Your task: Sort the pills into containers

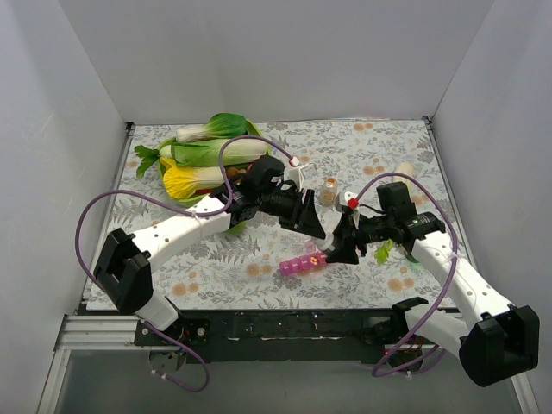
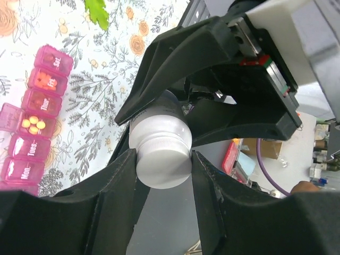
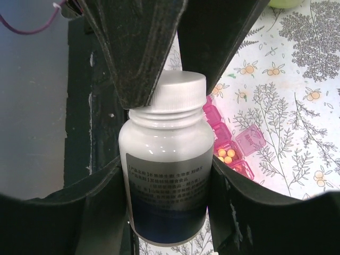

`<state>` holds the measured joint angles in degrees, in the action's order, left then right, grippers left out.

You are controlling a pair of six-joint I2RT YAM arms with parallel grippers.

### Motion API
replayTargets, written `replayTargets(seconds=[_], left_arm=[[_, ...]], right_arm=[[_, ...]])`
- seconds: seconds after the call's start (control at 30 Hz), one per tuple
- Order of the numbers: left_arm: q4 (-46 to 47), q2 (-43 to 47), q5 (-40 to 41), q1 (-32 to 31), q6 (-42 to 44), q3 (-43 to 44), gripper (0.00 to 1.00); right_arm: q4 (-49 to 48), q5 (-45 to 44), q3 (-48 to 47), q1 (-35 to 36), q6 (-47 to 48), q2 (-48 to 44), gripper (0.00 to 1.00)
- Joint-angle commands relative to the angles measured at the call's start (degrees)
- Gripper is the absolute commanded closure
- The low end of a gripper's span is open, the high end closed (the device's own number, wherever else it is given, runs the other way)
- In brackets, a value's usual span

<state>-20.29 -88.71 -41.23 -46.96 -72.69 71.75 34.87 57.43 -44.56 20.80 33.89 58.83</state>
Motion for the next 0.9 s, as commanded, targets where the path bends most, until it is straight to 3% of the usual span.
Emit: replayTargets(seconds=[0.0,0.23,0.47,0.6,0.7,0.73,0.87], left_arm=[[2.45,2.22,-2.88,-0.68,3.69,-0.90,0.80],[-0.79,-0.84,-8.94,-0.68,10.17,2.43,0.80],[-15.54,-7.17,-9.57,-0.68,19.85,11.57,0.74],[-16.71,-8.33,-7.37,-0.24,18.29,14.12,0.58],[-12.24,-5.88,-6.23,1.17,14.17,13.08,0.44],[-9.53,-5.08,-5.88,1.69,13.37,12.46,0.34],[-6.78,-2.44,-5.35,2.84,10.02,12.01,0.21]], right_arm=[[-9.29,11.73,-0.89,-1.90,-4.18,0.23,0.99],[-10.44,16.30,-0.18,-2.08,-5.85,2.08,0.99],[-13.34,17.02,2.19,-2.08,-7.96,0.85,0.99],[-13.87,15.87,2.63,-2.08,-7.96,-0.20,0.99],[-13.87,14.91,2.89,-2.08,-7.96,-1.26,0.99],[-13.95,14.47,2.98,-2.08,-7.96,-1.35,0.99],[-13.95,13.94,3.25,-2.08,-7.79,-1.79,0.99]])
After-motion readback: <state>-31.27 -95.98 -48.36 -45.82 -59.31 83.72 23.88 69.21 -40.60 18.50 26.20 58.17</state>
